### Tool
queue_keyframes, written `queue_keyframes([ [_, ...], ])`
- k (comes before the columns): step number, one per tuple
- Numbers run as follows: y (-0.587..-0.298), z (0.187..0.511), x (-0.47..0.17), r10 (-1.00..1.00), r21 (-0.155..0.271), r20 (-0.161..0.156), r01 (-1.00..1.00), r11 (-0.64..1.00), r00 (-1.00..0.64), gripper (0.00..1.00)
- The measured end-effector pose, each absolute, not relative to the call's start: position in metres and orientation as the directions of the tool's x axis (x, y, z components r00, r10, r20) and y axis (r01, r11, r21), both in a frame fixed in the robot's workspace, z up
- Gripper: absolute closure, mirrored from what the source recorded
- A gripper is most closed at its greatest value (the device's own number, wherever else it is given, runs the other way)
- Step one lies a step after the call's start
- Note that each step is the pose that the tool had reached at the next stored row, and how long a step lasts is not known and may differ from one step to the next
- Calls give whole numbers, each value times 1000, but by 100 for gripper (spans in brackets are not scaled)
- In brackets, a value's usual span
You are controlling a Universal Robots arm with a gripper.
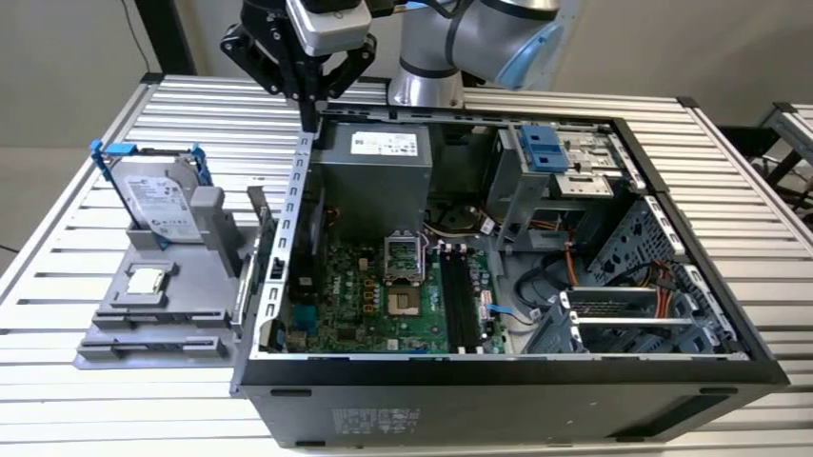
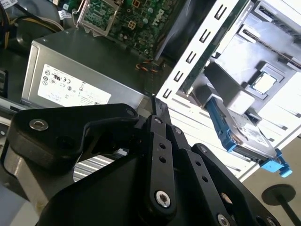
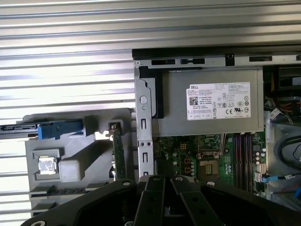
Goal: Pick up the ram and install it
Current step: 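Reach for the ram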
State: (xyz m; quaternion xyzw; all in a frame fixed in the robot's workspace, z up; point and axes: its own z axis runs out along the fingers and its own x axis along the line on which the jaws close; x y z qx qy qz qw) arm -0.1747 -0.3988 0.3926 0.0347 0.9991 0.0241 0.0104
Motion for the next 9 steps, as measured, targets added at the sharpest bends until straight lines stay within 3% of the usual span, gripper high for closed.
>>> queue_keyframes([
  [9, -399, 393, -187, 70, 49, -19, 69, 996, -997, 100],
])
